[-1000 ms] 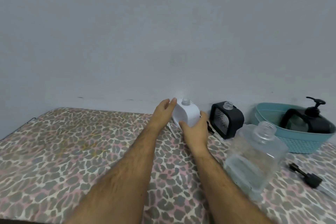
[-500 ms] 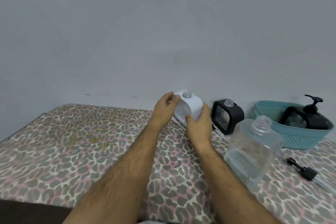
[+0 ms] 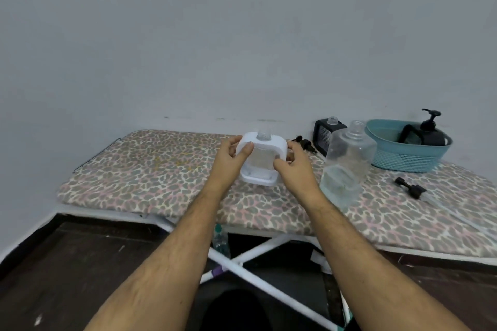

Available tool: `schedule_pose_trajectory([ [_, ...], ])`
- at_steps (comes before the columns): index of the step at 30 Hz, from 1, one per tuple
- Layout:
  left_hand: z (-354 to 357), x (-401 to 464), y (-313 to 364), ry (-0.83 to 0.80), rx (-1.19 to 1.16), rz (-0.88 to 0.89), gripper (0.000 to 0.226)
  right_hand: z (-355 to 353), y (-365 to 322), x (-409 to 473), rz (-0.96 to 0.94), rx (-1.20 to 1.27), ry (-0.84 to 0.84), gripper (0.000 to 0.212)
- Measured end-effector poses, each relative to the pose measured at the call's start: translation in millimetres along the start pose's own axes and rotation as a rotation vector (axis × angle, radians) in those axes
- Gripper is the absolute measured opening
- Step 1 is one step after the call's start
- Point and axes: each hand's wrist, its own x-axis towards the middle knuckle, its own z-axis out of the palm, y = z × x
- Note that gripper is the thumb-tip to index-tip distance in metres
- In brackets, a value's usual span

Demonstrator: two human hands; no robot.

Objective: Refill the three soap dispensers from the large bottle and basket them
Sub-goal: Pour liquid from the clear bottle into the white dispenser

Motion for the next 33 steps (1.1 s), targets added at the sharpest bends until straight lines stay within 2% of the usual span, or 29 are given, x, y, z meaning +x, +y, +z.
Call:
schedule_pose_trajectory([
  [6, -4, -46, -11, -0.079, 0.003, -0.053, 0.059, -17, 7, -40, 0.08, 0.045, -0.114, 0.046],
  [9, 1, -62, -22, -0.099, -0.024, -0.079, 0.05, -23, 14, -50, 0.082, 0.019, -0.142, 0.045],
  [13, 12, -67, -26, -0.065, -0.042, -0.077, 0.039, -27, 22, -49, 0.058, -0.019, -0.161, 0.05],
  [17, 20, -65, -30, -0.031, -0.065, -0.077, 0.049, -30, 25, -45, 0.035, -0.092, -0.14, 0.058],
  [20, 21, -64, -37, 0.002, -0.067, -0.069, 0.052, -32, 33, -48, 0.03, -0.118, -0.124, 0.054],
  [22, 21, -65, -42, 0.004, -0.059, -0.072, 0.054, -36, 36, -51, 0.039, -0.105, -0.026, 0.044],
  [27, 21, -68, -49, -0.025, -0.04, -0.071, 0.052, -56, 38, -68, -0.132, -0.139, 0.454, 0.008],
  [30, 21, -68, -48, -0.056, -0.036, -0.078, 0.053, -72, 39, -68, -0.12, -0.166, 0.647, 0.028],
  [33, 18, -68, -48, -0.095, -0.056, -0.081, 0.054, -87, 45, -58, -0.069, -0.207, 0.742, 0.062],
])
